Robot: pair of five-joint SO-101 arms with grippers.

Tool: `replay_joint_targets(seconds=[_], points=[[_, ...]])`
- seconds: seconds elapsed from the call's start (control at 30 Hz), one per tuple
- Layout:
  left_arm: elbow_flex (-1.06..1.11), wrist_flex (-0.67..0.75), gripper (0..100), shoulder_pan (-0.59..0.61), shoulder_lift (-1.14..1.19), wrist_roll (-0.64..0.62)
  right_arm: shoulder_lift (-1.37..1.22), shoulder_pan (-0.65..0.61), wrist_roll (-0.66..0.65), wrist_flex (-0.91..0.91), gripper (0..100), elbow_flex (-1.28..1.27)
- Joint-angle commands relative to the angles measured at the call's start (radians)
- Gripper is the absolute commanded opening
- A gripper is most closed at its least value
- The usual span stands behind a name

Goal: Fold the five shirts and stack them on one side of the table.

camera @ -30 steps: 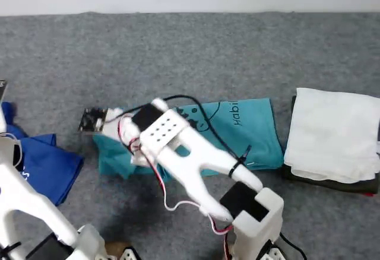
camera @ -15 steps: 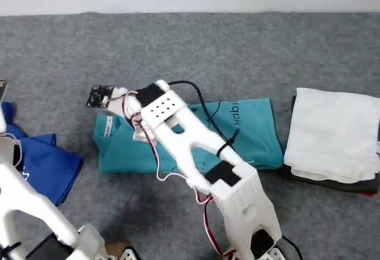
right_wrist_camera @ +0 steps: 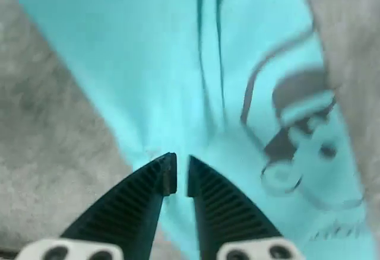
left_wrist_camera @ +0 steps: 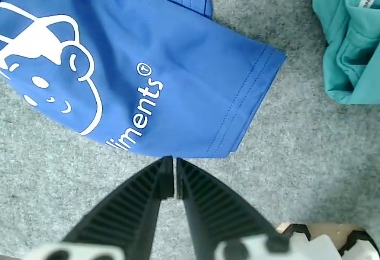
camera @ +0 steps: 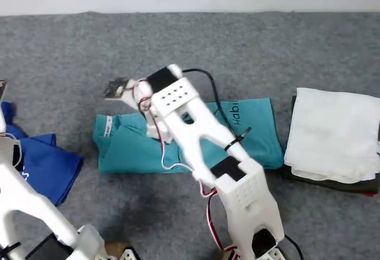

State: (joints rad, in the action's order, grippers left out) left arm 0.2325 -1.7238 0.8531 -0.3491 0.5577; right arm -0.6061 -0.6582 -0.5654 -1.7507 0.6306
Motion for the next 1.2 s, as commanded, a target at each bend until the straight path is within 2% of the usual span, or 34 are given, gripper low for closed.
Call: replay_joint_targets(seconds=[0.0, 0.1, 0.33, 0.47, 0.53, 0.6, 1.17], points=[[-0.004, 0.006, 2, 0.002, -0.044, -0.006, 0.070, 0.117, 0.100, -0.045, 0.9, 0.049], [-0.004, -0.006, 2, 0.000, -0.044, -0.006, 0.084, 0.237, 0.146, -0.045, 0.9, 0.048], [0.024, -0.005, 2, -0.003, -0.040, -0.005, 0.102, 0.475, 0.163, -0.044, 1.3, -0.012], [0.082, -0.005, 2, -0.020, -0.044, -0.002, 0.096, 0.578, 0.206, -0.028, 10.2, -0.014], [0.096, -0.005, 2, -0.029, -0.044, -0.002, 0.094, 0.608, 0.255, -0.021, 17.2, -0.017], [0.096, -0.003, 2, -0.034, -0.044, -0.002, 0.093, 0.634, 0.293, -0.005, 20.0, -0.017], [0.096, -0.008, 2, -0.086, -0.044, -0.003, -0.122, 0.727, 0.305, 0.107, 19.9, -0.077]])
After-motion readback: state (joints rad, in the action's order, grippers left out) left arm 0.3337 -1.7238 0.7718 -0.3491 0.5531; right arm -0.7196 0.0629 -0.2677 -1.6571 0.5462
